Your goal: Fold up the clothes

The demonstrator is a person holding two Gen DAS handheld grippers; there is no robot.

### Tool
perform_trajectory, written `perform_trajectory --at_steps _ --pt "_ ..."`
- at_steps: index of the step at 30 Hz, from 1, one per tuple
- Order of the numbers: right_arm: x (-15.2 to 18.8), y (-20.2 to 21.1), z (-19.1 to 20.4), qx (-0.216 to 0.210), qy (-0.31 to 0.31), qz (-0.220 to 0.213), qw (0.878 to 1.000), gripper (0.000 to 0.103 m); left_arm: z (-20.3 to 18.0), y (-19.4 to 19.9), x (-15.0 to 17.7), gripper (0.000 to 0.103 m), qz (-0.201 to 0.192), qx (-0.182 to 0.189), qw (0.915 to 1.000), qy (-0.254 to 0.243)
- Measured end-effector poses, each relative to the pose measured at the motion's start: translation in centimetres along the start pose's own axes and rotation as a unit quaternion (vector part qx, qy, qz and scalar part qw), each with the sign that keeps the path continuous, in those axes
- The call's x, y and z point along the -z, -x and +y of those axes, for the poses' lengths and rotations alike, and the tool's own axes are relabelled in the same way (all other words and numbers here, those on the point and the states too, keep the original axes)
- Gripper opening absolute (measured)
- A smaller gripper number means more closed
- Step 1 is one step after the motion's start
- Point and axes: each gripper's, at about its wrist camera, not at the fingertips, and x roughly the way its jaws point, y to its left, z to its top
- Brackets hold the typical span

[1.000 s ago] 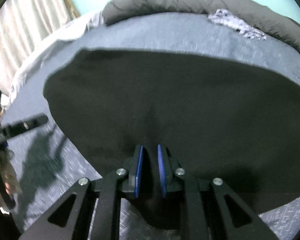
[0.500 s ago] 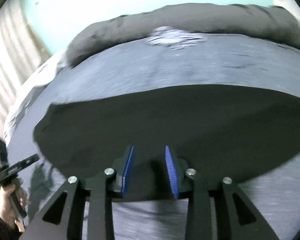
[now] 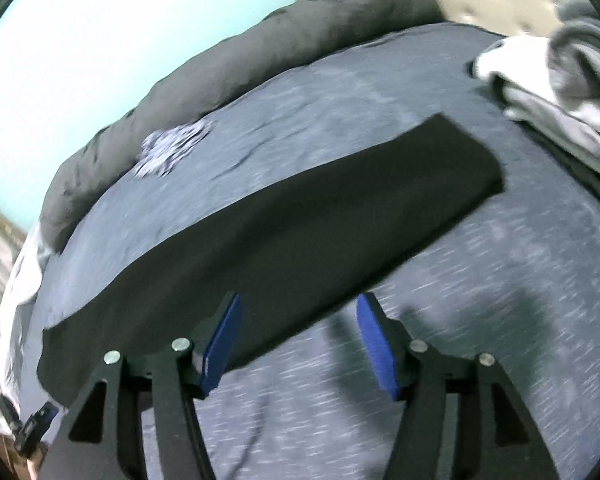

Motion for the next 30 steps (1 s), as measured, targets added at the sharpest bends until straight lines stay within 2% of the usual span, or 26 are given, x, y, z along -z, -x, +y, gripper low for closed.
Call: perform_trajectory --at_steps 4,9,10,12,13,24,30 --pt "-0.9 0.1 -3.6 0.016 -0.03 -0.017 0.999 0.068 -0.7 -0.2 0.0 0.077 -0.001 -0.004 1.0 -0.007" --pt "-1.9 -0.2 -7.9 0.014 -0.094 -0.035 0.995 0.071 -1.4 -0.6 0.0 0.078 -0.005 -0.01 0.9999 -0.01" --pt "-2.0 -0.4 -8.5 0.014 -0.105 -0.039 0.994 0.071 -1.6 -0.7 0.0 0.08 -0.006 -0.011 0.9999 -0.011" --pt "-2.4 -0.8 -9.7 0.017 -0.12 -0.042 0.992 0.072 -1.8 -0.8 0.0 0.091 -0.008 -0.011 0.9998 -0.011" --pt "-2.6 -1.1 -10.2 0.018 -0.126 -0.042 0.991 0.072 -2.0 -0.9 0.0 0.091 -0.009 -0.012 0.9998 -0.012" --pt "-4.8 -4.6 -12.4 0.03 -0.123 -0.041 0.991 0.073 -2.4 -1.4 0.4 0.096 -0.016 -0.03 0.9994 0.001" --pt "-6.0 -5.6 -13.1 0.037 -0.114 -0.057 0.991 0.073 -2.3 -1.3 0.4 0.097 -0.024 -0.031 0.9992 0.008"
